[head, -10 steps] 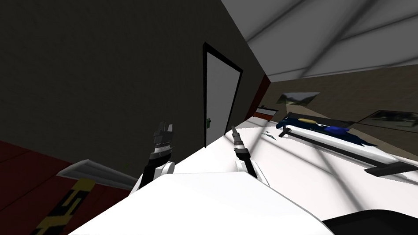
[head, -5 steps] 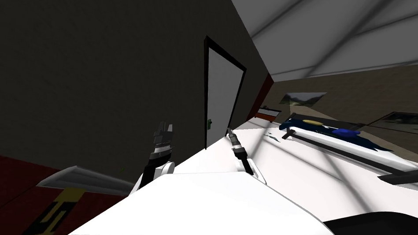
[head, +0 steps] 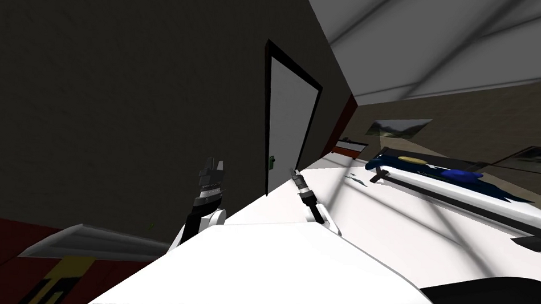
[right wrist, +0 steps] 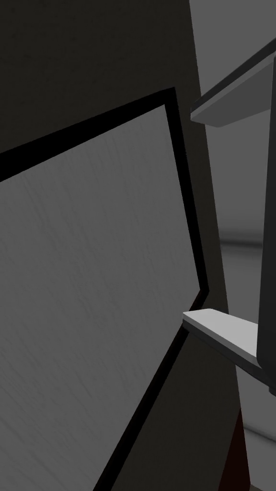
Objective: Pull the door open
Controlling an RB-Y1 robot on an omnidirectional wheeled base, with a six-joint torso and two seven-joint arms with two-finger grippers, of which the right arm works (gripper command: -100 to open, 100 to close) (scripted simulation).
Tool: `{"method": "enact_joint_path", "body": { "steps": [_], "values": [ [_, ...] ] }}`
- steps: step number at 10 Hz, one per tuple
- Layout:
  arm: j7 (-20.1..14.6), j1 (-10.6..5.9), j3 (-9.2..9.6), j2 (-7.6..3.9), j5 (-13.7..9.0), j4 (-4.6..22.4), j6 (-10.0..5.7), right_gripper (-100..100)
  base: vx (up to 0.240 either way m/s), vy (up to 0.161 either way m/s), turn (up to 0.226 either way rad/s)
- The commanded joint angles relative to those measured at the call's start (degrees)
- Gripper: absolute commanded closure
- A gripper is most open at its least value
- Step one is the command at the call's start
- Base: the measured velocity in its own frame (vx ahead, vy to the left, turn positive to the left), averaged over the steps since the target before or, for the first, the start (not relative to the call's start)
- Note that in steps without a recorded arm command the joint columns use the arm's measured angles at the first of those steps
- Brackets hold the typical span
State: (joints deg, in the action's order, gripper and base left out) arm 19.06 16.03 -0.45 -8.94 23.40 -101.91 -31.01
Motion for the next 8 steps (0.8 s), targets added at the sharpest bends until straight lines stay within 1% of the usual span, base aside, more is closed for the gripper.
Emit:
{"method": "enact_joint_path", "body": {
  "steps": [1,8],
  "values": [
    [1.39,-0.91,0.37,-0.32,2.27,2.14,-0.39,-100,0.089,0.009,0.036],
    [5.98,-4.70,1.06,-2.58,10.98,11.11,-2.10,-100,0.097,-0.003,0.026]
  ]
}}
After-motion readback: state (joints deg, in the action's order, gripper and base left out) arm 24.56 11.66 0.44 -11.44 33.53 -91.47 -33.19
